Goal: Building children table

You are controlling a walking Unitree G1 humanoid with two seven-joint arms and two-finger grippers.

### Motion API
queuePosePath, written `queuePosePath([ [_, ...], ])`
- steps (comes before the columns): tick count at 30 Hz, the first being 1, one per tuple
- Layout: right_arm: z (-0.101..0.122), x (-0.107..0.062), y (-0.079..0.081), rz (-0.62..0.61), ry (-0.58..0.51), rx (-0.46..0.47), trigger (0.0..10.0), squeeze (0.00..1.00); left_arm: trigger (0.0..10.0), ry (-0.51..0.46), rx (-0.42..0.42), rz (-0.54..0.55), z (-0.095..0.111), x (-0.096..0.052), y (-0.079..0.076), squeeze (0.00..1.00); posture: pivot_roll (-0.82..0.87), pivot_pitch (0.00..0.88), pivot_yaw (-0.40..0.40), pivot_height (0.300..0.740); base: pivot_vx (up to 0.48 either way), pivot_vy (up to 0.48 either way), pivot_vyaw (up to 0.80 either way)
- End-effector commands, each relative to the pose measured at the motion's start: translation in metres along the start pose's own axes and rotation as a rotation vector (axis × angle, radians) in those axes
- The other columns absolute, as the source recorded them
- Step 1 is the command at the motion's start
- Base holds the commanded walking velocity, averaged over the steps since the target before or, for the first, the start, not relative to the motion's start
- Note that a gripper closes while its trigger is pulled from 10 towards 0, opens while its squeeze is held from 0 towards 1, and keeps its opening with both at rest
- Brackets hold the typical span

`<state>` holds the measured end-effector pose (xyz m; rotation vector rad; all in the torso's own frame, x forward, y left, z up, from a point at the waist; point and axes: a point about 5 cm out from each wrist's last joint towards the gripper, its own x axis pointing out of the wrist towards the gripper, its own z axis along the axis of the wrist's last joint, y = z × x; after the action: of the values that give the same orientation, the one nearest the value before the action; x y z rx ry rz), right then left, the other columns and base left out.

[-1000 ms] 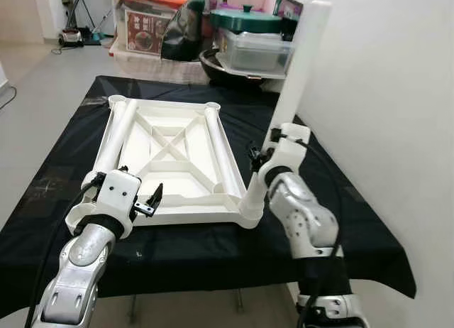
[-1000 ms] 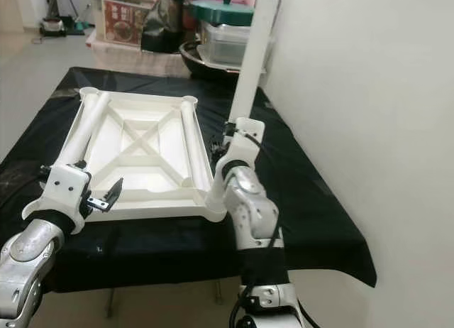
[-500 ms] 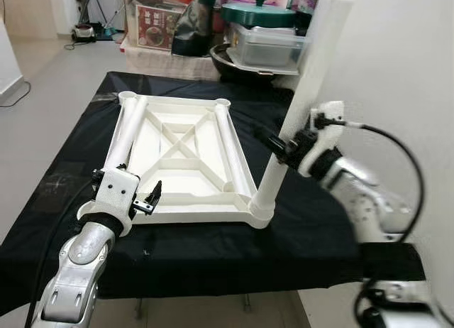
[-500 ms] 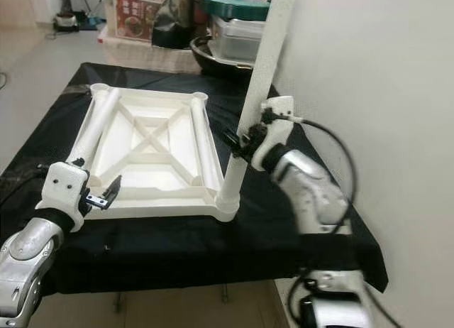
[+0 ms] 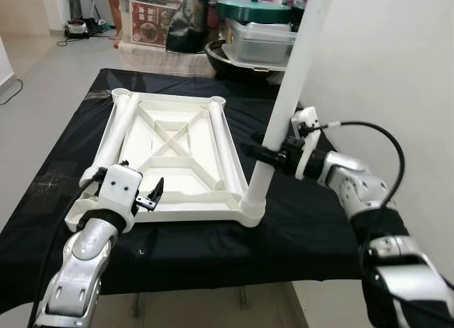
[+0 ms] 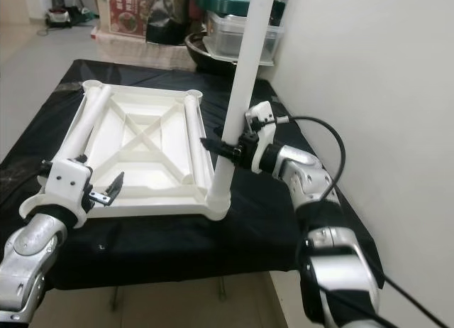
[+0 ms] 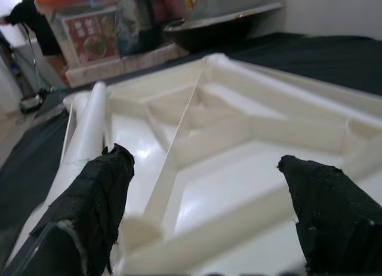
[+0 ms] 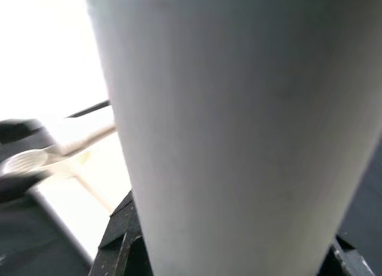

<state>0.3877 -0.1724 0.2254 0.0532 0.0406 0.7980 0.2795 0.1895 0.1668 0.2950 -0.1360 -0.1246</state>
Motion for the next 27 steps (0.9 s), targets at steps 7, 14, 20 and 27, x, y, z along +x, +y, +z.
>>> queuePosePath([
  [7, -0.037, -0.019, -0.022, -0.876, 0.066, 0.099, 0.0, 0.00, 10.0, -0.013, 0.002, 0.009, 0.003, -0.004, -0.002, 0.00, 0.15, 0.000, -0.211, 0.740, 0.000, 0.000, 0.00],
  [14, -0.054, 0.022, 0.061, -0.728, 0.018, 0.254, 10.0, 0.00, 10.0, -0.018, -0.003, -0.012, 0.006, -0.001, -0.006, 0.00, 0.14, 0.000, -0.182, 0.740, 0.000, 0.000, 0.00],
  [20, -0.040, 0.034, 0.072, -0.607, -0.086, 0.248, 10.0, 1.00, 10.0, -0.024, -0.003, -0.023, 0.007, 0.002, -0.008, 0.00, 0.14, 0.000, -0.180, 0.740, 0.000, 0.000, 0.00],
  [27, -0.001, 0.021, 0.050, -0.311, -0.224, 0.164, 10.0, 0.00, 10.0, -0.025, -0.007, -0.027, 0.006, 0.003, -0.010, 0.00, 0.12, 0.000, -0.172, 0.740, 0.000, 0.000, 0.00],
])
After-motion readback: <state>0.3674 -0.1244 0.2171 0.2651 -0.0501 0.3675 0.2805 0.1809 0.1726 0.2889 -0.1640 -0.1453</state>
